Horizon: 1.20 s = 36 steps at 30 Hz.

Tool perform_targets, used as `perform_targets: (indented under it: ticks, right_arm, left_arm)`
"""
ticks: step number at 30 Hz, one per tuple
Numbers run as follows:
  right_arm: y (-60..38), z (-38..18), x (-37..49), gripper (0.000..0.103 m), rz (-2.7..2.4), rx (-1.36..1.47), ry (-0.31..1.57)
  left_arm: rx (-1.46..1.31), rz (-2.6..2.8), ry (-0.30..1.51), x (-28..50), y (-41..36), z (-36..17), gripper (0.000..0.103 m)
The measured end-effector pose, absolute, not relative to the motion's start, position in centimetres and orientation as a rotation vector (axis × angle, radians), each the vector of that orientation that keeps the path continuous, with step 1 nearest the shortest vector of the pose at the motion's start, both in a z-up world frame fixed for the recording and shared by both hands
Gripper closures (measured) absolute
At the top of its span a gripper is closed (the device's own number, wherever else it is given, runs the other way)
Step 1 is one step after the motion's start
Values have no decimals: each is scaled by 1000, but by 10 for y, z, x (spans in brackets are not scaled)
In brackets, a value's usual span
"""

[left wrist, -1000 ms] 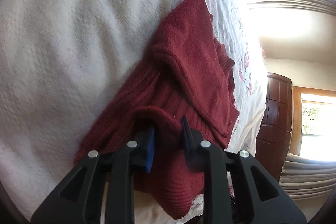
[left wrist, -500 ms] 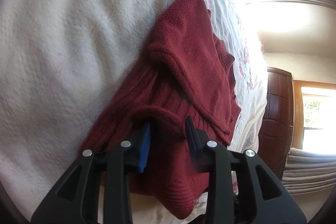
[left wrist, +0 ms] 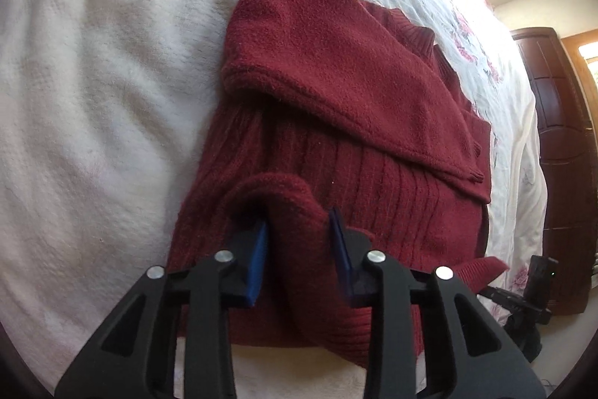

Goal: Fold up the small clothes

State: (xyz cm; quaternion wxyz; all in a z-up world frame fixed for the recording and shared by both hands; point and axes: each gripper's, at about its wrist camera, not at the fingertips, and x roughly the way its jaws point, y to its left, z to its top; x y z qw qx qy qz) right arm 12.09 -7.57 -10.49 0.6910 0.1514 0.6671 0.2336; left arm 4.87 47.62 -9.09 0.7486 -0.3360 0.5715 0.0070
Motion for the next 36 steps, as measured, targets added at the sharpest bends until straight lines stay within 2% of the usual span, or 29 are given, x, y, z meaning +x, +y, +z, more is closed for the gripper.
perform_targets:
  ticks: [4,7,9,11,13,16,20,23,26,29,32,36]
  right_arm:
    - [-105,-81,147,100,449,567,1332]
    - [-109,-85,155,89,334,510,1314]
    - [-105,-95,155,89,354,472,1348]
    - [-103,-99,152,88,348,396,1361]
    - [-102,-98,151,87,336,322,1350]
    - [-108,-97,154,85,348,362,1333]
    - [-101,-89,160,67,390,316,1311]
    - [-85,-87,164,66,438,235,1311]
    - [-74,-88,165,54,484,151,1315]
    - [-69,-93,167,51,525,97,1316]
    - [-67,-99,168,43,553,59,1317]
    - [-58,-104,171,43,569,3,1310]
  left_arm:
    - [-986,74,1075,37,508,-83,86]
    - [-1018,136,1060,30,517,-87,82]
    - [-1085,150,1063,24,525,-94,59]
    - [-1128,149,1082,20,535,-97,47]
    - [-1165,97,1077,19,541,-97,46]
    - [-1073,72,1051,22,546,-80,44]
    - [-872,7,1061,41,525,-63,38]
    - [-678,-37,1112,59,498,-61,37]
    - [-482,-95,1165,72,469,-65,37]
    - [-356,-111,1186,82,451,-73,33]
    - [-294,-138,1171,83,442,-74,35]
    - [-192,-168,1164,79,432,-72,46]
